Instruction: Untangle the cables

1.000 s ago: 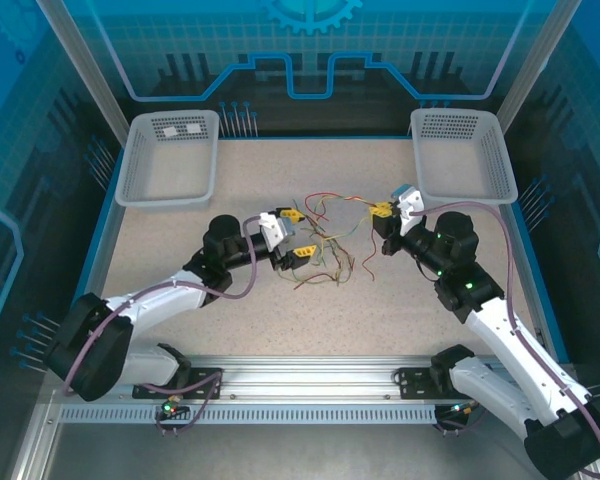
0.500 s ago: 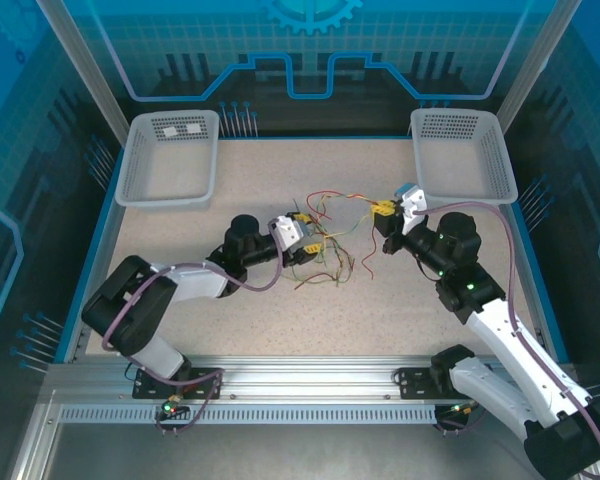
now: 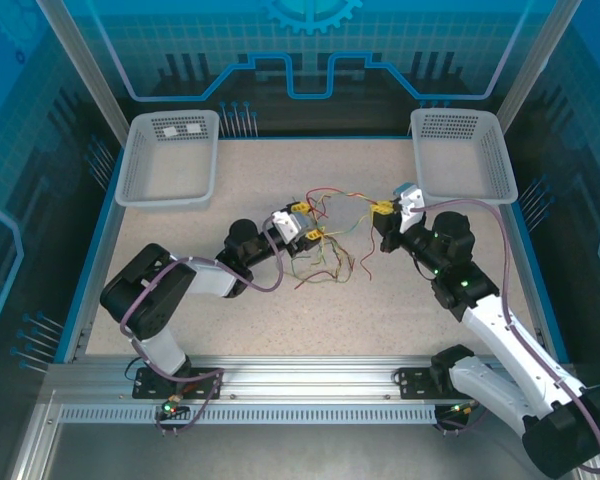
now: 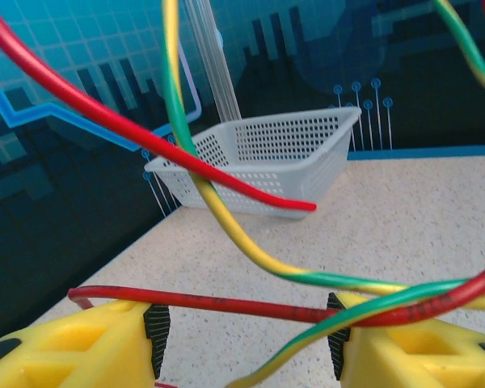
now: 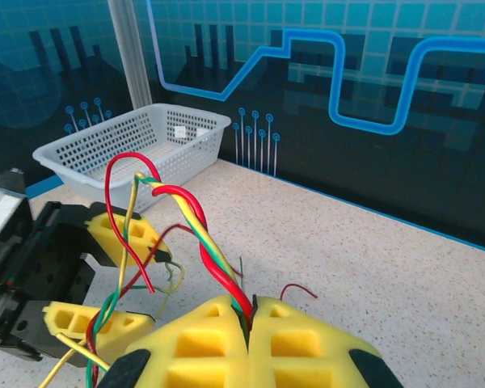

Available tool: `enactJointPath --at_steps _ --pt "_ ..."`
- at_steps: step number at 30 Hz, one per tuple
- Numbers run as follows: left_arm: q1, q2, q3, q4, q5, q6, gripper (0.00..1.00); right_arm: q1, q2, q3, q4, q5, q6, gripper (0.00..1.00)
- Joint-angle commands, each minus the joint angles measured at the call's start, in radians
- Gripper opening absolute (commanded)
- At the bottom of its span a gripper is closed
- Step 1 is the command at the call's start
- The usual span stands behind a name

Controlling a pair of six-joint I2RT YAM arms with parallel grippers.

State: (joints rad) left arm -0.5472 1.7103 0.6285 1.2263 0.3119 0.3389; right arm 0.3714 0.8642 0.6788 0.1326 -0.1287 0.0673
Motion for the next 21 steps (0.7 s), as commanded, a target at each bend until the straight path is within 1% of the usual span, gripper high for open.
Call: enactJointPath --at_steps 1,2,5,6,10,12,15,18,21 --pt "-0.007 0.027 0.038 0.065 -0.007 -0.035 0.56 -0.012 0.001 -0.008 0.074 0.021 0.032 0.0" --pt "-0.009 0.039 0.041 0.078 -0.006 -0.036 0.54 -0.014 0.002 -0.005 0.077 0.016 0.036 0.0" --pt "-0.011 0.069 0.023 0.167 -0.007 -0.043 0.33 -0.014 0.003 0.001 0.072 0.019 0.041 0.0" --pt "-0.011 0.068 0.019 0.169 -0.006 -0.042 0.26 -0.014 0.002 0.001 0.066 0.03 0.043 0.0" --pt "-0.018 0.037 -0.002 0.158 -0.007 -0.035 0.09 -0.017 -0.003 0.006 0.04 0.082 0.062 0.0" --pt "-0.02 0.018 -0.017 0.157 -0.016 -0.025 0.05 -0.02 -0.001 0.005 0.036 0.11 0.073 0.0" --pt "-0.023 -0.043 -0.043 0.154 -0.019 -0.032 0.04 -0.02 0.017 0.016 0.026 0.148 0.081 0.0" --pt "-0.033 -0.116 -0.041 0.07 -0.016 -0.034 0.02 -0.019 0.046 0.019 0.031 0.164 0.08 0.0" --pt "-0.046 -0.18 -0.049 0.011 -0.036 -0.03 0.0 -0.014 0.072 0.007 0.053 0.176 0.069 0.0"
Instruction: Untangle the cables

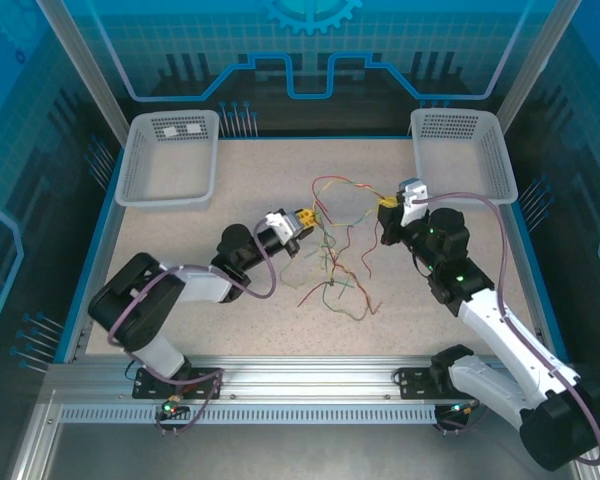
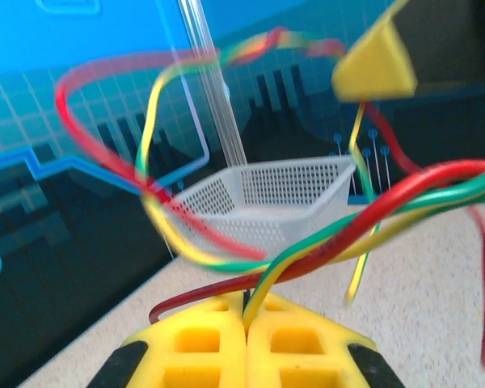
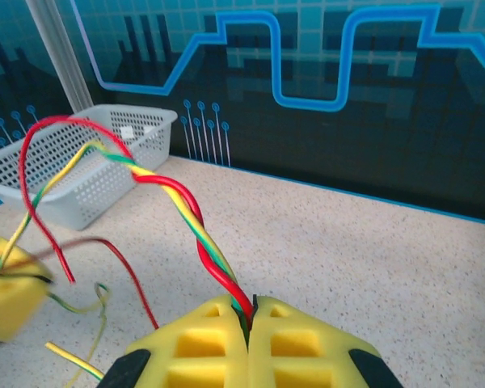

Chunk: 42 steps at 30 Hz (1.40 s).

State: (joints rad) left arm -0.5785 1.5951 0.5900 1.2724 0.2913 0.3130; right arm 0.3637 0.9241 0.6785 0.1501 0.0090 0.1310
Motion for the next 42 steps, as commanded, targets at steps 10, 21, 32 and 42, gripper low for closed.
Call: enactJointPath --at_steps 10,21,32,42 --pt "-0.023 -0.151 -0.079 -0.128 -0.147 0.008 0.0 -0.024 0.03 -0.019 0.035 0.29 0.056 0.0" --pt "-0.016 -0.138 0.039 -0.433 -0.579 0.042 0.0 -0.134 -0.006 -0.006 0.02 0.183 0.157 0.0" --pt "0.023 -0.088 0.14 -0.569 -0.722 -0.067 0.43 -0.027 -0.037 0.077 -0.029 0.257 0.065 0.0" --pt "0.006 -0.238 0.08 -0.55 -0.67 -0.087 0.9 -0.008 -0.149 0.062 -0.053 0.226 0.018 0.0"
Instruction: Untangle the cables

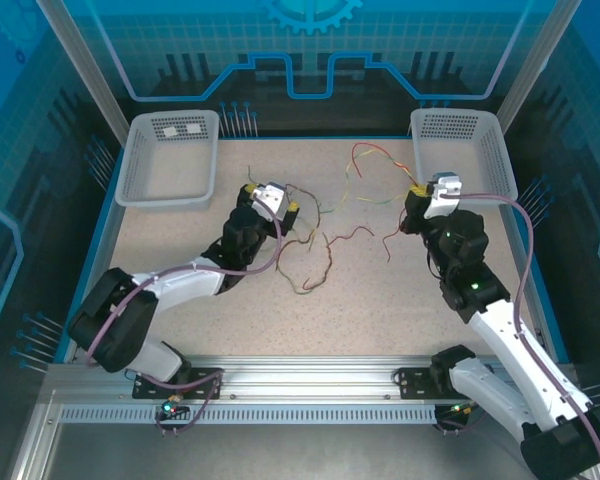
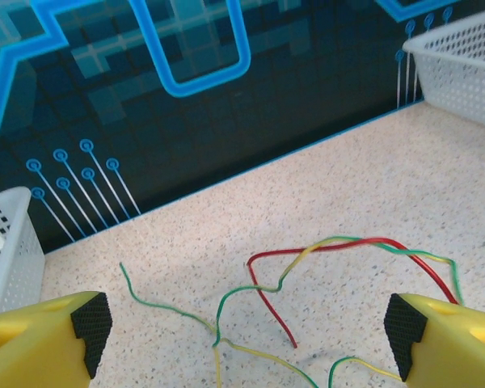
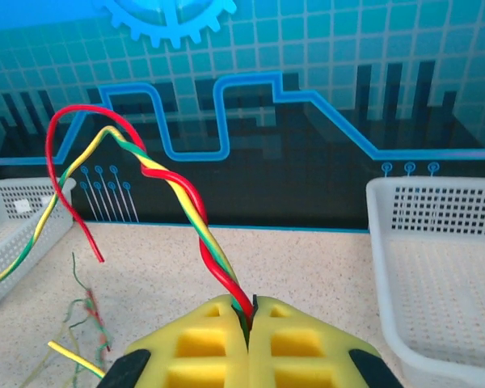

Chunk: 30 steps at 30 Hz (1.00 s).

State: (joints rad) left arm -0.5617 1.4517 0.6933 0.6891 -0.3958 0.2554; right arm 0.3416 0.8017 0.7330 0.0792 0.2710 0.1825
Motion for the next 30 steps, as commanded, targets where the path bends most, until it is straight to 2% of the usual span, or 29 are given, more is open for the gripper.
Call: enactJointPath --at_steps 1,3,7,12,15,16,19,26,30 --pt "-0.01 -0.135 -0.027 0.026 0.049 -0.054 0.89 0.017 -0.037 -0.016 0.046 -0.091 -0.057 0.0" --pt "-0.01 -0.22 -0.029 0.0 0.16 -0.084 0.87 0.033 -0.048 -0.06 0.106 -0.214 -0.111 0.0" --pt "-0.009 -0.368 -0.018 -0.077 0.426 -0.125 0.84 0.073 -0.028 -0.105 0.159 -0.325 -0.193 0.0" --pt "0.056 -0.476 0.007 -0.189 0.766 -0.244 0.83 0.089 0.016 -0.153 0.24 -0.35 -0.228 0.0" --pt "0.128 -0.466 0.007 -0.184 0.994 -0.328 0.82 0.089 0.016 -0.185 0.3 -0.379 -0.233 0.0" --pt "0.135 -0.457 0.005 -0.185 1.038 -0.333 0.82 0.089 0.015 -0.192 0.314 -0.386 -0.233 0.0" --pt "0.136 -0.43 -0.035 -0.131 1.096 -0.327 0.82 0.089 0.014 -0.18 0.306 -0.4 -0.229 0.0" --pt "0.135 -0.285 -0.02 -0.046 1.106 -0.347 0.85 0.091 -0.004 -0.17 0.306 -0.453 -0.202 0.0" --pt "0.135 -0.238 -0.022 0.03 1.096 -0.349 0.78 0.091 -0.019 -0.167 0.292 -0.447 -0.191 0.0"
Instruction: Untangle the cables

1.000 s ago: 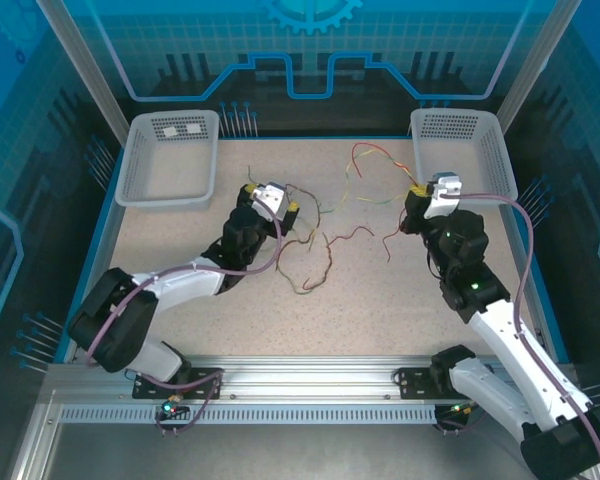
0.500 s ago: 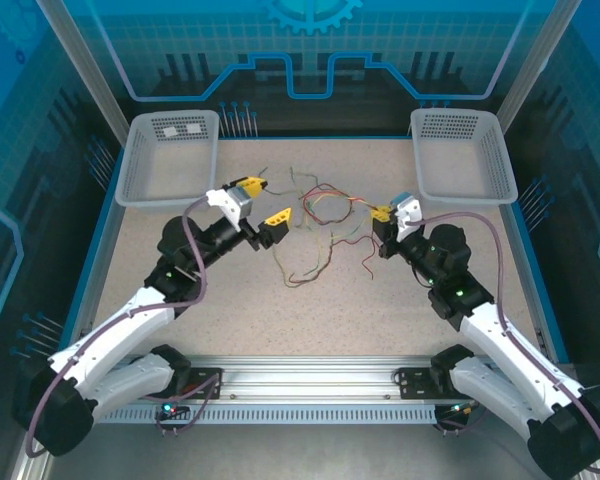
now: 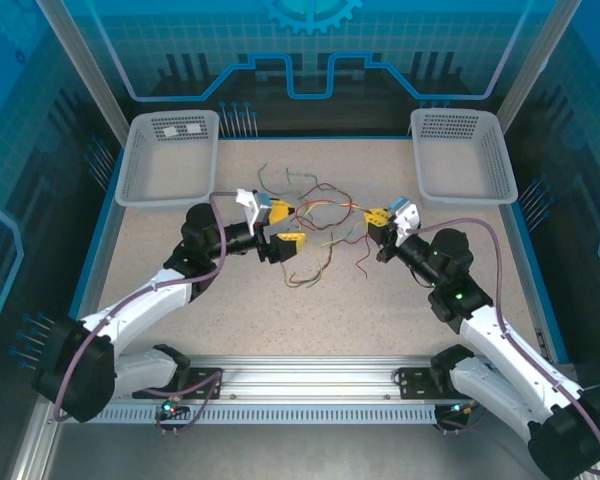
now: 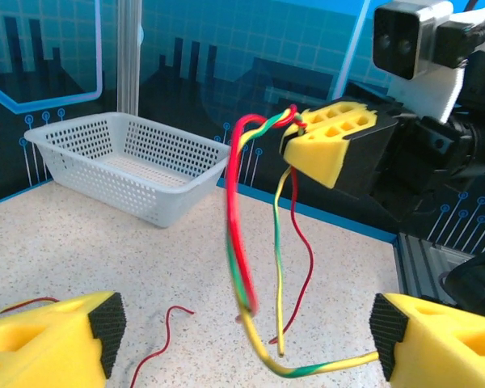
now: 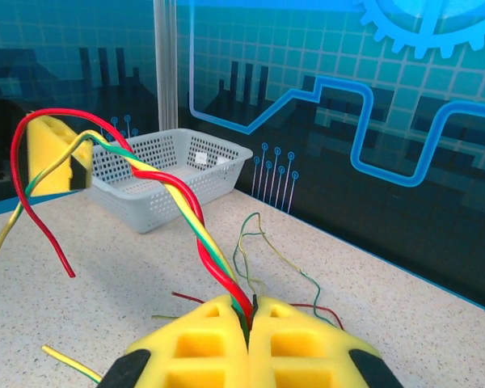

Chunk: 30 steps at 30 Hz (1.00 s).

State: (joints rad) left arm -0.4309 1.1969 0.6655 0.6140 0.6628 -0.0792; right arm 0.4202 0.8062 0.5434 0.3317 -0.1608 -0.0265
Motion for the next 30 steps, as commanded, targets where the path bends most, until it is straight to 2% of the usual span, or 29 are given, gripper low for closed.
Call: enactJointPath --at_steps 1,8,11,13,14,15,16,19,24,25,26,27,28,30 --pt "0.004 0.032 0.01 0.112 0.042 -0.019 0.77 0.012 -0.026 0.023 0.041 -0.017 0.023 0.0" --pt "-0.003 0.085 -0.007 0.196 0.053 -0.03 0.49 0.012 -0.033 0.023 0.053 -0.008 0.052 0.0" --pt "-0.005 0.092 -0.006 0.195 0.051 -0.028 0.33 0.012 -0.026 0.029 0.052 -0.018 0.056 0.0" --pt "-0.007 0.093 -0.009 0.195 0.043 -0.021 0.12 0.014 -0.021 0.031 0.055 -0.02 0.059 0.0" --pt "-0.009 0.093 -0.009 0.189 0.039 -0.02 0.06 0.013 -0.018 0.033 0.054 -0.013 0.064 0.0" --pt "-0.009 0.091 -0.006 0.183 0.037 -0.019 0.06 0.013 -0.016 0.034 0.052 -0.003 0.069 0.0" --pt "-0.01 0.089 -0.006 0.178 0.037 -0.016 0.0 0.013 -0.016 0.034 0.05 0.002 0.069 0.0" --pt "-0.015 0.088 -0.005 0.161 0.028 0.001 0.0 0.012 -0.012 0.045 0.034 0.051 0.08 0.0" --pt "-0.024 0.081 0.001 0.139 0.012 0.018 0.0 0.011 0.019 0.074 -0.003 0.066 0.083 0.0" --pt "-0.028 0.079 0.004 0.134 0.001 0.016 0.0 0.009 0.036 0.091 -0.029 0.088 0.095 0.04" --pt "-0.032 0.077 0.01 0.124 -0.011 0.018 0.0 0.008 0.049 0.104 -0.048 0.092 0.102 0.18" --pt "-0.039 0.074 0.023 0.098 -0.034 0.023 0.0 0.009 0.063 0.12 -0.056 0.086 0.1 0.43" --pt "-0.049 0.07 0.043 0.052 -0.063 0.029 0.0 0.009 0.077 0.136 -0.089 0.086 0.103 0.6" --pt "-0.076 0.06 0.09 -0.052 -0.125 0.059 0.0 0.009 0.093 0.158 -0.108 0.096 0.109 0.75"
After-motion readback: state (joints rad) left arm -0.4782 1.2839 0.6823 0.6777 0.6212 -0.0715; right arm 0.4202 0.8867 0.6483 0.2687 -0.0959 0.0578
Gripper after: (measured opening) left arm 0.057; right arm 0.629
